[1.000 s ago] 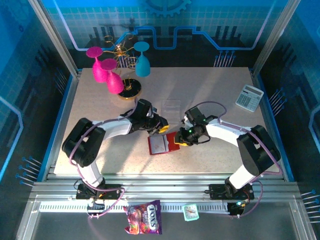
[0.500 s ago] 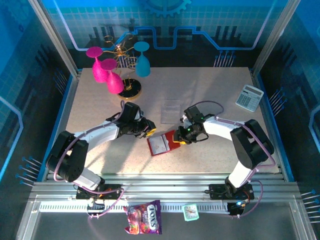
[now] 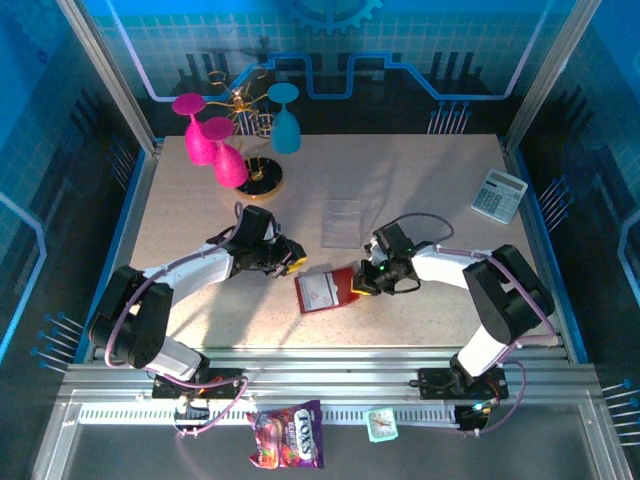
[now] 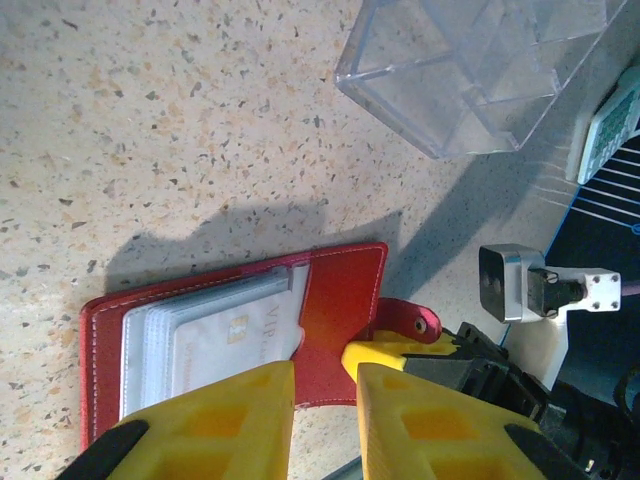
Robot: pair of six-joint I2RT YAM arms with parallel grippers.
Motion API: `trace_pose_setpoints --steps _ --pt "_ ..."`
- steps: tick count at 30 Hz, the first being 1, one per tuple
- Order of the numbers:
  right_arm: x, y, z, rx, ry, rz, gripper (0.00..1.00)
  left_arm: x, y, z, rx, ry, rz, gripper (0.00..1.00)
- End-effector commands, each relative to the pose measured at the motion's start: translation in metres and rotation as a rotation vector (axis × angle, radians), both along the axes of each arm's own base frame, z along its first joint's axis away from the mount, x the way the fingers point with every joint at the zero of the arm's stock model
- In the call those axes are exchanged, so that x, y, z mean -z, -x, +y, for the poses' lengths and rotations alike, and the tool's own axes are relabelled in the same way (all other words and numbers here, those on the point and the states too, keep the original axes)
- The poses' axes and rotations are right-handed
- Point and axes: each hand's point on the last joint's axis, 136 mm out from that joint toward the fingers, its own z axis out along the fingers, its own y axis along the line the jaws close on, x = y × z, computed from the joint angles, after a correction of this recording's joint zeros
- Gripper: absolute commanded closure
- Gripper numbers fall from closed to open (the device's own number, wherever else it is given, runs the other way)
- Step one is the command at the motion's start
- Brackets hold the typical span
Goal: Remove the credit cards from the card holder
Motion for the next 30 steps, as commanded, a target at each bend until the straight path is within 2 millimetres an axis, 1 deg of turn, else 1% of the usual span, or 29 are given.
trace_pose_setpoints --steps 1,4,8,11,14,20,27,30 --pt "0.004 -0.006 -0.007 0.089 -0.005 -0.019 0.95 -0.008 -0.003 -0.011 0.07 0.031 -0.026 0.75" --pt "0.008 -0.005 -0.009 0.144 -0.017 -0.018 0.97 -0.005 0.001 -0.021 0.115 0.036 -0.012 0.75" --pt "0.012 -0.003 -0.016 0.213 0.005 -0.035 0.97 0.006 0.009 -0.033 0.163 0.048 0.023 0.75" --pt "0.015 -0.002 -0.021 0.28 0.012 -0.04 0.99 0.013 0.014 -0.043 0.205 0.05 0.04 0.75" --pt "0.017 0.0 -0.022 0.325 -0.008 -0.047 1.0 0.016 0.014 -0.05 0.22 0.054 0.045 0.75" --pt "0.016 0.004 -0.017 0.306 -0.027 -0.039 0.98 0.023 0.015 -0.051 0.217 0.053 0.068 0.75" --pt "0.014 0.012 -0.013 0.243 -0.033 -0.019 0.94 0.032 0.023 -0.051 0.254 0.038 0.097 0.75" --pt "0.015 0.013 -0.012 0.226 -0.028 -0.019 0.94 0.036 0.027 -0.051 0.266 0.032 0.11 0.75"
